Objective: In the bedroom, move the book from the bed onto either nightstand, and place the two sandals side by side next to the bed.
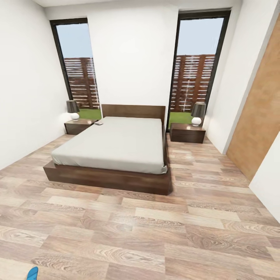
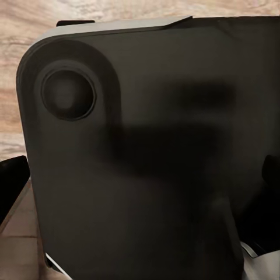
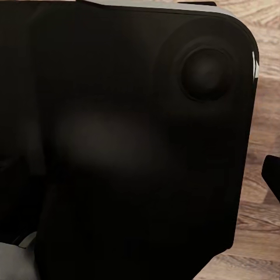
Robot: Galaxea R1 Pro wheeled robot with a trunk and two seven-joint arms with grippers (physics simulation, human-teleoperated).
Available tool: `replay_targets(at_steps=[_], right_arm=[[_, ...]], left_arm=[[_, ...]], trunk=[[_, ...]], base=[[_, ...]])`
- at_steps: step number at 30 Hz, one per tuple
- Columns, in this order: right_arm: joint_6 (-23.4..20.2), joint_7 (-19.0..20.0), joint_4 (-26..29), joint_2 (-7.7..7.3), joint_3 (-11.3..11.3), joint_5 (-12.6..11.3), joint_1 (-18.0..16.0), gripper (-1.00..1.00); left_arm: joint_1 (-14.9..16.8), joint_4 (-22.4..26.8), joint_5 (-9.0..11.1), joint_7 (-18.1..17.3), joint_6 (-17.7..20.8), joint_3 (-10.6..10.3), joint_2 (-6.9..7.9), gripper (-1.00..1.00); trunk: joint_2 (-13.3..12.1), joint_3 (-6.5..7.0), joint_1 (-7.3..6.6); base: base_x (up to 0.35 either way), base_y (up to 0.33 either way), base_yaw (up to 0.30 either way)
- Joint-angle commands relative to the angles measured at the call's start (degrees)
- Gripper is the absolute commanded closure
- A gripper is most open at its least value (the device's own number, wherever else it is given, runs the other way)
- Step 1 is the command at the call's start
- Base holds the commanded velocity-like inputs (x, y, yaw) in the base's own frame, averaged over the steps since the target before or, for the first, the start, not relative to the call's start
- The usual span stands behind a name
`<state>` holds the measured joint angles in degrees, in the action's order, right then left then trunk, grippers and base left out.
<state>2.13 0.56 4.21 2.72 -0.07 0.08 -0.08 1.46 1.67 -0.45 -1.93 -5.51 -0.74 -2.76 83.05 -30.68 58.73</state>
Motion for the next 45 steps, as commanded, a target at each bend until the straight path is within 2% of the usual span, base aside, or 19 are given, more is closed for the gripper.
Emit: replay_targets(at_steps=[1,16,45], right_arm=[[0.2,0.1,0.0,0.00,0.0,0.0,0.0,-1.00],[0.2,0.1,0.0,0.00,0.0,0.0,0.0,-1.00],[0.2,0.1,0.0,0.00,0.0,0.0,0.0,-1.00]], left_arm=[[0.0,0.0,0.0,-0.1,-0.2,-0.1,0.00,-1.00],[0.0,-0.1,0.0,-0.1,-0.2,-0.1,0.03,-1.00],[0.0,-0.1,0.1,-0.1,-0.2,-0.1,0.02,-1.00]], trunk=[[0.0,-0.05,0.00],[0.0,-0.05,0.00],[0.0,-0.05,0.00]], base=[[0.006,0.017,-0.010],[0.028,0.121,-0.101],[0.032,0.057,-0.045]])
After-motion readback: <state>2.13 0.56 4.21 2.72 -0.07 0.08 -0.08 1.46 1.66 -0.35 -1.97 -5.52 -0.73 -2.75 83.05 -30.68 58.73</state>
